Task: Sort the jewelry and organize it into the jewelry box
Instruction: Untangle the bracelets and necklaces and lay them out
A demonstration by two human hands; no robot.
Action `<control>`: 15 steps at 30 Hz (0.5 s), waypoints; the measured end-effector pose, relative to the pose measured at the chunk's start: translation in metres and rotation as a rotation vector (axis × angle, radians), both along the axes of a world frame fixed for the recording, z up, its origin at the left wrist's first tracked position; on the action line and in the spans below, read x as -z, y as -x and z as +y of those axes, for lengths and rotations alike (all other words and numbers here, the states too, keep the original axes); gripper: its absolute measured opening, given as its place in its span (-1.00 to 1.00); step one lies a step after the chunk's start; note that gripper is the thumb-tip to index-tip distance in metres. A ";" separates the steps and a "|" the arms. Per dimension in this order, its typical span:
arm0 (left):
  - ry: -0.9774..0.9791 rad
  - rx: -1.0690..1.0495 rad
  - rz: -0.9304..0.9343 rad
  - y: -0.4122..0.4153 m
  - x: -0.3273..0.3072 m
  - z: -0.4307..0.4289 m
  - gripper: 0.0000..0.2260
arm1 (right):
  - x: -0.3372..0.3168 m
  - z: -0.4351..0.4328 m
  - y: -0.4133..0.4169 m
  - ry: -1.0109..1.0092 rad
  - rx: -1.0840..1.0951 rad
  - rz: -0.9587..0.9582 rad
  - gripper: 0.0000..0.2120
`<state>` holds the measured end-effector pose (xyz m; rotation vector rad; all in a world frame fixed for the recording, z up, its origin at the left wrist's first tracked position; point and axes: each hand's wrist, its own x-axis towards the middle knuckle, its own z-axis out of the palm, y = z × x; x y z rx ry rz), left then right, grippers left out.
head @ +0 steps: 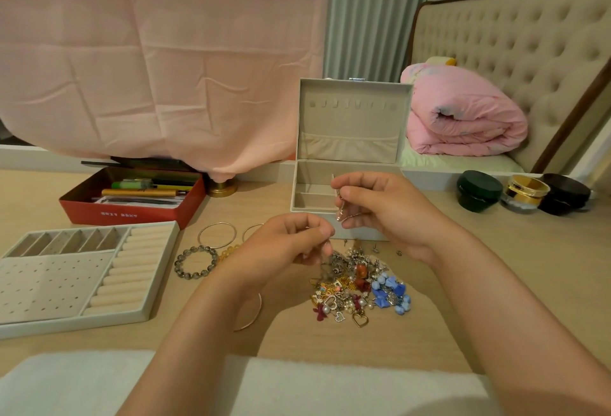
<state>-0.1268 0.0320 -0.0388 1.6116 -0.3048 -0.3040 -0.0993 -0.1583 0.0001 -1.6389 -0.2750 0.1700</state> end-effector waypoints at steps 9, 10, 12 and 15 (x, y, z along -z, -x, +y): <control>-0.078 -0.050 0.029 0.001 -0.006 0.014 -0.86 | 0.000 0.004 -0.003 -0.347 -0.013 0.183 -0.79; -0.090 -0.060 0.028 0.001 -0.008 0.015 -0.86 | 0.000 0.005 -0.003 -0.375 -0.021 0.196 -0.79; -0.157 -0.083 0.017 0.003 -0.013 0.017 -0.86 | 0.002 0.008 -0.003 -0.406 -0.031 0.220 -0.78; -0.339 -0.083 0.002 0.007 -0.019 0.022 -0.86 | 0.008 0.013 -0.001 -0.335 -0.025 0.223 -0.76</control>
